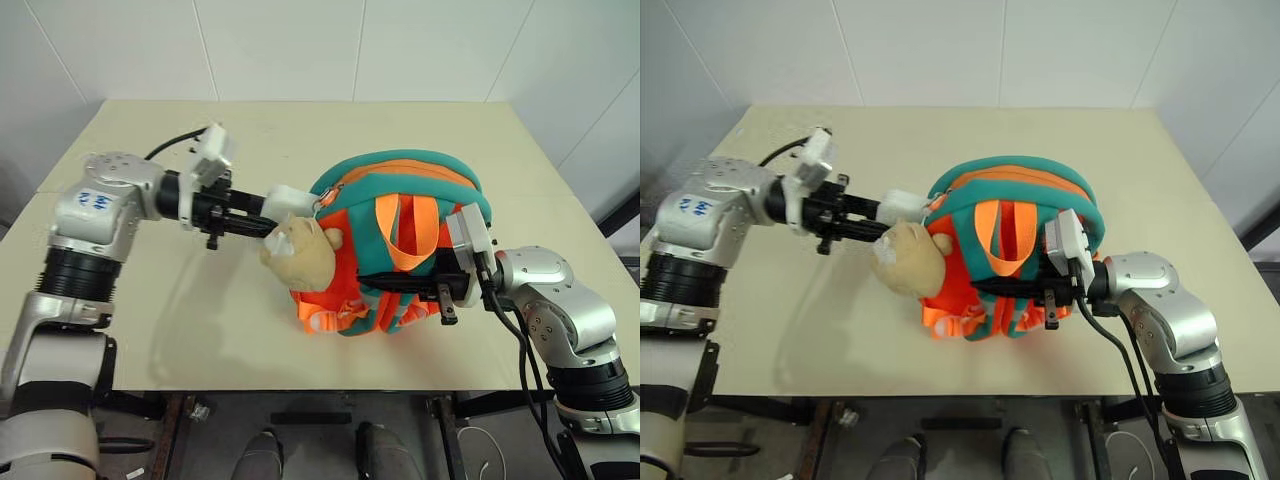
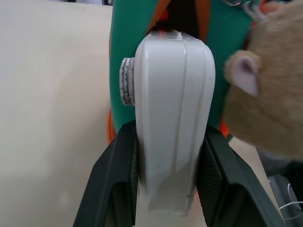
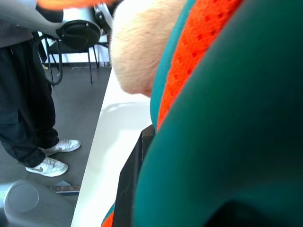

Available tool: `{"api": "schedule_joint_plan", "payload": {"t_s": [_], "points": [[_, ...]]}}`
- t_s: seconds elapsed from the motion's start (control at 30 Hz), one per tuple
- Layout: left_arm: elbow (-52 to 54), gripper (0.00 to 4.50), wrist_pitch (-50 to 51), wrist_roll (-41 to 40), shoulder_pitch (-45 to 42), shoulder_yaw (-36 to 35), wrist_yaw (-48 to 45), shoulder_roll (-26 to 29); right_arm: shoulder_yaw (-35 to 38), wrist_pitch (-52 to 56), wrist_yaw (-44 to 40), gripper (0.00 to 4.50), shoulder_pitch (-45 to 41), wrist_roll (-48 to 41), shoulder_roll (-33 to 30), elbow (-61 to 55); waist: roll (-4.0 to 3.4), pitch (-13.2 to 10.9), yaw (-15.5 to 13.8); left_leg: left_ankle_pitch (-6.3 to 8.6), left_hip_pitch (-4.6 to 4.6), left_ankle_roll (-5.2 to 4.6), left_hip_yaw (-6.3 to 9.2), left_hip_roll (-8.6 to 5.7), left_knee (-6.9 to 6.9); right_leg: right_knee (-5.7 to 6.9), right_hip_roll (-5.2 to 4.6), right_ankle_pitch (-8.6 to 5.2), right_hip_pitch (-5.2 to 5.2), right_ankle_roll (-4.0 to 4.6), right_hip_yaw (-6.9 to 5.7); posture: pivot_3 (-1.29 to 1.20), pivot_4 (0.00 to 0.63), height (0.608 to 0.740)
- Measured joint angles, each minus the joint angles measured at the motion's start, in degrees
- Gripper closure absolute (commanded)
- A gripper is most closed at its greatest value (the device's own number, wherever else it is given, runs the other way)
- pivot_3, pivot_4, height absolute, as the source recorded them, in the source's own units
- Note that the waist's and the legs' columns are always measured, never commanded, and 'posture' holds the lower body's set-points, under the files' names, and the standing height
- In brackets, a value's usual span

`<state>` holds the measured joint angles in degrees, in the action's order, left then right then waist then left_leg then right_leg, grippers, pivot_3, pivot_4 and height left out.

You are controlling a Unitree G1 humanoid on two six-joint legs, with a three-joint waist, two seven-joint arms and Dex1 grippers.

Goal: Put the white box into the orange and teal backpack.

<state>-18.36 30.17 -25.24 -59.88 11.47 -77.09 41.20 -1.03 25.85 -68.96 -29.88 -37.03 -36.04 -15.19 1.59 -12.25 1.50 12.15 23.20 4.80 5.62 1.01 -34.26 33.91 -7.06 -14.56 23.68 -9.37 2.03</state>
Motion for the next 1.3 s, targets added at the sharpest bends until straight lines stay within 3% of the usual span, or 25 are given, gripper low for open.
{"api": "schedule_joint_plan", "payload": {"t_s": [0.13,0.37,0.47,0.73,1.03,1.2,1.3], "points": [[0.0,3.24,0.9,3.1,-0.5,1.6,4.7,-7.9,-0.1,0.0,0.9,4.50,-0.1,0.0,0.8,0.0,0.00,0.0,-0.1,0.00,0.02,0.00,0.01,-0.01,-0.08,-0.03,0.00,0.03,-0.04,-0.05,0.01,0.00,0.150,0.740],[-0.5,3.24,1.3,6.3,-0.8,1.9,8.8,-14.4,-0.1,0.0,1.5,4.50,-0.1,0.0,0.8,-0.1,0.00,0.0,0.0,0.00,0.02,0.00,0.01,-0.02,-0.14,-0.02,0.00,0.05,-0.04,-0.07,0.02,0.00,0.150,0.740],[0.4,2.32,4.3,6.3,-1.4,2.0,8.0,-13.2,-0.1,0.1,1.9,4.50,-0.1,0.0,0.8,-0.2,0.00,0.0,0.1,0.00,0.01,0.00,0.01,-0.02,-0.12,-0.02,0.00,0.05,-0.04,-0.07,0.02,0.00,0.150,0.740],[6.8,0.04,12.7,3.1,-0.9,-2.2,2.3,-1.0,-0.1,0.2,2.6,4.50,1.2,-0.1,0.8,-1.2,-0.03,0.0,0.2,0.00,0.00,0.00,0.02,0.00,-0.02,-0.02,0.03,0.03,0.00,-0.05,0.04,0.00,0.150,0.740],[15.5,0.04,20.0,-5.9,9.6,-11.4,-3.2,10.6,0.0,0.2,2.6,4.50,1.5,-0.1,0.7,-1.3,-0.04,0.0,0.2,0.02,0.02,-0.01,0.02,0.01,0.02,-0.03,0.03,0.00,0.01,0.01,0.04,0.00,0.150,0.740],[24.7,0.04,26.9,-13.0,12.0,-15.2,0.4,10.2,0.0,0.2,2.5,4.50,1.6,-0.1,0.7,-1.3,-0.03,0.0,0.1,0.02,0.00,-0.01,0.05,0.01,-0.02,0.00,0.04,0.00,-0.02,0.00,0.04,0.00,0.150,0.740],[27.6,0.04,29.1,-15.6,12.4,-16.0,5.2,6.5,0.0,0.2,2.3,4.50,1.6,0.0,0.7,-1.3,-0.03,0.0,0.1,0.01,-0.03,-0.02,0.05,0.01,-0.06,0.01,0.05,0.00,-0.05,0.01,0.04,0.00,0.150,0.740]]}}
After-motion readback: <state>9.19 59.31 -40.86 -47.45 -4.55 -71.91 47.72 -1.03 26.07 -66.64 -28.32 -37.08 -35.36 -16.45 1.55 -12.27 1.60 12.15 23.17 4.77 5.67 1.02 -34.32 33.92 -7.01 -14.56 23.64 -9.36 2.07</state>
